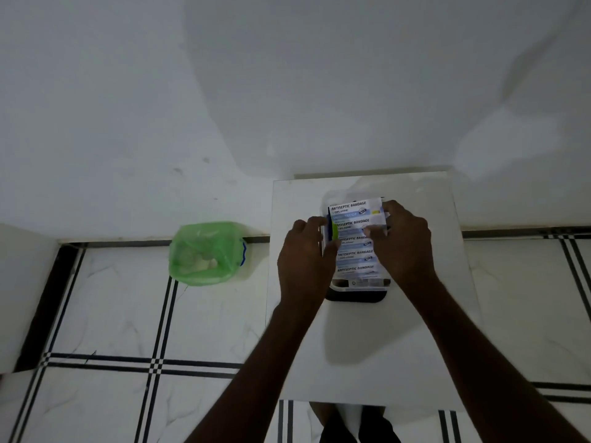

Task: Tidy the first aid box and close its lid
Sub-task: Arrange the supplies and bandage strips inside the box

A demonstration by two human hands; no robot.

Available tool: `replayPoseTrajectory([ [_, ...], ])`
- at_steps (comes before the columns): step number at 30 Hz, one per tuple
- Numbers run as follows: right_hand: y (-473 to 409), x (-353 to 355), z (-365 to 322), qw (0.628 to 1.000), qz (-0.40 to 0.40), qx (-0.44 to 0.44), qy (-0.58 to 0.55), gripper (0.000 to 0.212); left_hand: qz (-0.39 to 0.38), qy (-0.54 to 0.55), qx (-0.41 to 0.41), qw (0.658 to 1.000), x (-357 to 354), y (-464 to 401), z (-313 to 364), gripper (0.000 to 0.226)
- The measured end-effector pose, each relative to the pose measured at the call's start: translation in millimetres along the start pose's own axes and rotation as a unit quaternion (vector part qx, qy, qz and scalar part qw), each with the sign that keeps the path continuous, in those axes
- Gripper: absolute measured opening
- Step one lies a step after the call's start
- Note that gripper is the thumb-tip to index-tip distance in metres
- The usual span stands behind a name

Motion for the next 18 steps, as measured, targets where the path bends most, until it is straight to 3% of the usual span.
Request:
replayPoseTrajectory([
  [4, 9, 2, -5, 0.996, 0.017, 0.010, 0.092, 0.047, -0.016, 0.016, 0.000, 1.000, -13, 3, 0, 0.051],
  [9, 30, 4, 0, 0.981, 0.137, 0.050, 0.127, 0.051, -0.006, 0.032, -0.008, 0.999, -19, -7, -4, 0.053],
  [14, 40, -29, 20, 0.989, 0.020, 0.073, 0.128, 0.076, 0.006, 0.031, -0.011, 0.999, -18, -25, -5, 0.054],
  [18, 41, -31, 25, 0.995, 0.030, 0.060, 0.073, 0.072, -0.001, 0.045, 0.039, 0.998, -17, -23, -10, 0.057],
])
Point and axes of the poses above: each hand's wrist, its own y-axis away from the middle knuckle, its own x-axis out of the back of the hand, z = x × y, the point moved 1 cm from there along -y, towards the middle knuckle, and after that the axes turned 11 degrees about y, right-handed, at the moved point
